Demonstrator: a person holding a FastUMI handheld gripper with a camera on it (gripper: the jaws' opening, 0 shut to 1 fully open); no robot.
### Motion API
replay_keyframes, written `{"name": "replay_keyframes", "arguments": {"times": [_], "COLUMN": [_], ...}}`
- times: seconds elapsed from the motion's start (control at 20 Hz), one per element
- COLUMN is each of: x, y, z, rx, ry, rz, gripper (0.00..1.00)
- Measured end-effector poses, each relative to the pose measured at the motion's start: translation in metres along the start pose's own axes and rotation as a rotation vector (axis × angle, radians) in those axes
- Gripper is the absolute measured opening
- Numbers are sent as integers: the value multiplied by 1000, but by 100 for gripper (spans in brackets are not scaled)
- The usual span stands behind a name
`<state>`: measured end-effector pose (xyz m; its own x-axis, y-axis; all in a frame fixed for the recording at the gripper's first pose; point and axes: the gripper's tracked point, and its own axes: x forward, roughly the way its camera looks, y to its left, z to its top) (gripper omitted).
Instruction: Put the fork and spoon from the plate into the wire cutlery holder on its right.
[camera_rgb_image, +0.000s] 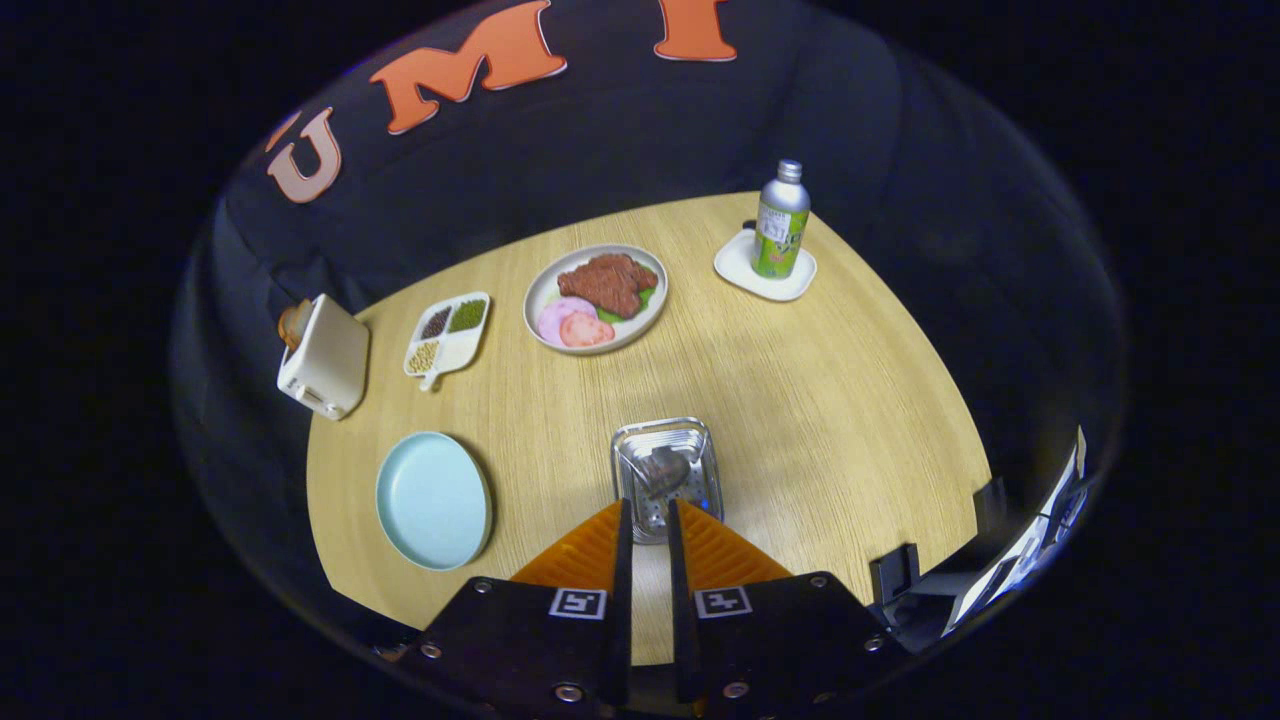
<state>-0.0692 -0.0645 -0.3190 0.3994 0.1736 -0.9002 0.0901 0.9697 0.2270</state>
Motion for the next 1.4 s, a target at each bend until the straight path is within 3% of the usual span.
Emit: {"name": "replay_keyframes", "arguments": {"times": [0.2, 0.25, 0.45, 0.6, 0.75, 1.0, 1.4], "x": [-56, -73, -131, -168, -187, -228, -253], "y": [29, 34, 41, 54, 59, 66, 67], "z": [92, 112, 177, 197, 210, 228, 235], "rx": [-16, -27, -123, -148, -176, -210, -197], "ry": [-331, -410, -681, -813, -900, -1057, -1124], "rz": [110, 124, 112, 126, 114, 80, 63], "gripper": [30, 37, 56, 67, 77, 79, 90]}}
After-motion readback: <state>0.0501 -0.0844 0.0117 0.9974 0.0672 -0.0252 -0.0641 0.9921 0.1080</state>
